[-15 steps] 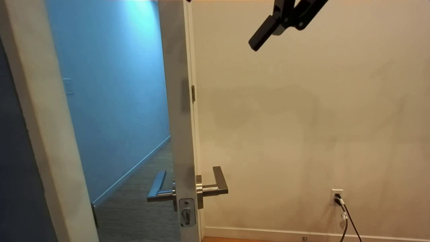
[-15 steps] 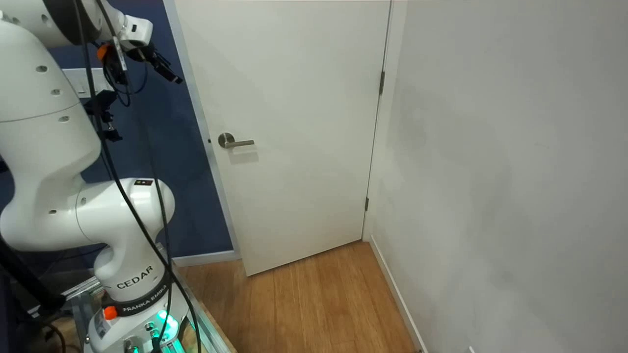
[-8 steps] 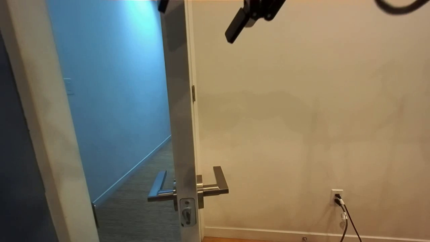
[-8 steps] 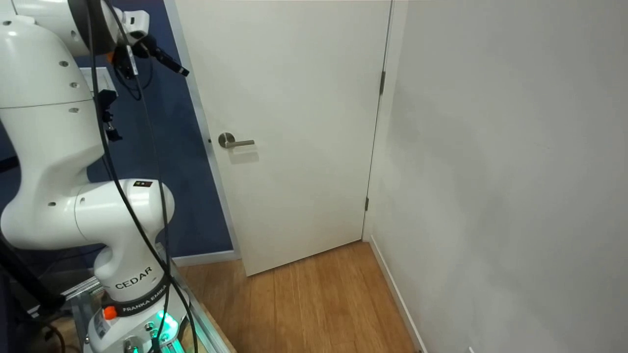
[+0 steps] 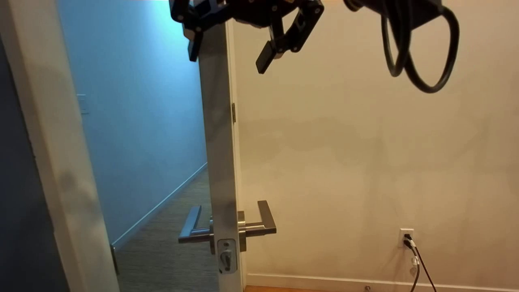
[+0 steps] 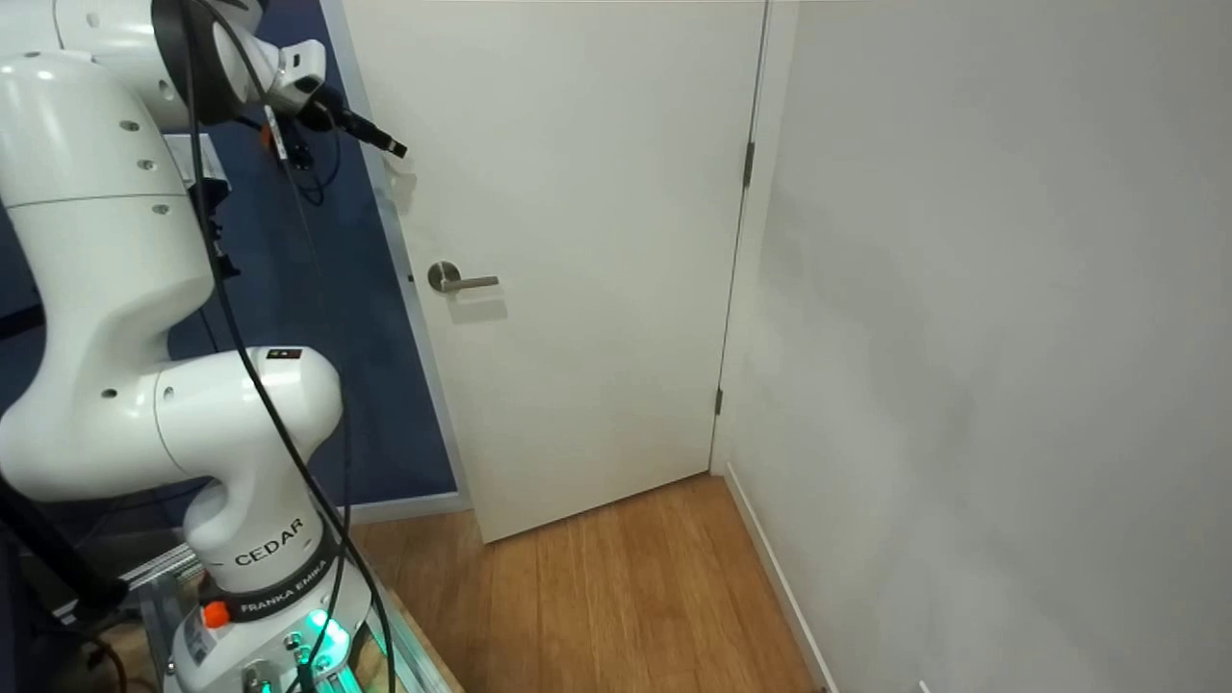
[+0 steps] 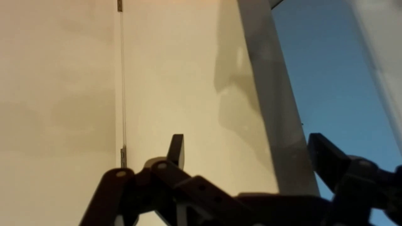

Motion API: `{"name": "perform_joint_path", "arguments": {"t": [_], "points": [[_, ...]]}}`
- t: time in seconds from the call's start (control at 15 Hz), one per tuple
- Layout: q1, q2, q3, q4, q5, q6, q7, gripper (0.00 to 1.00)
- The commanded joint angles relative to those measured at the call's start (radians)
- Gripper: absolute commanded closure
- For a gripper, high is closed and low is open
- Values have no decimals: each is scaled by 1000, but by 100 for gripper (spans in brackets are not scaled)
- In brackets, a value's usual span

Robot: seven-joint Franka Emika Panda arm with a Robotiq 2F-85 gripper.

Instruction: Open the door

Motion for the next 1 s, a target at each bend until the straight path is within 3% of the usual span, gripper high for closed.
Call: {"name": "perform_joint_path", "arguments": {"t": [0.0,0.07,0.13,0.2,0.27,0.33,0.4,0.47,0.53,0.6,0.67,0.8,0.87,0.93], "points": [[88,48,-135,77,34,22,-78,0],[112,51,-177,79,52,27,-94,0],[95,67,-139,131,55,86,-108,0],[206,40,-315,39,99,7,-97,0],[231,39,-356,32,136,7,-105,0],[168,71,-231,157,148,151,-139,0],[300,33,-459,-9,206,12,-101,0],[324,28,-491,-18,247,22,-100,0],[374,31,-567,-52,276,8,-85,0],[366,58,-527,70,308,139,-118,0],[466,37,-689,-95,324,13,-61,0],[556,54,-811,-126,394,16,-62,0],[604,-4,-820,-240,339,12,13,0],[649,-2,-869,-264,346,10,27,0]]}}
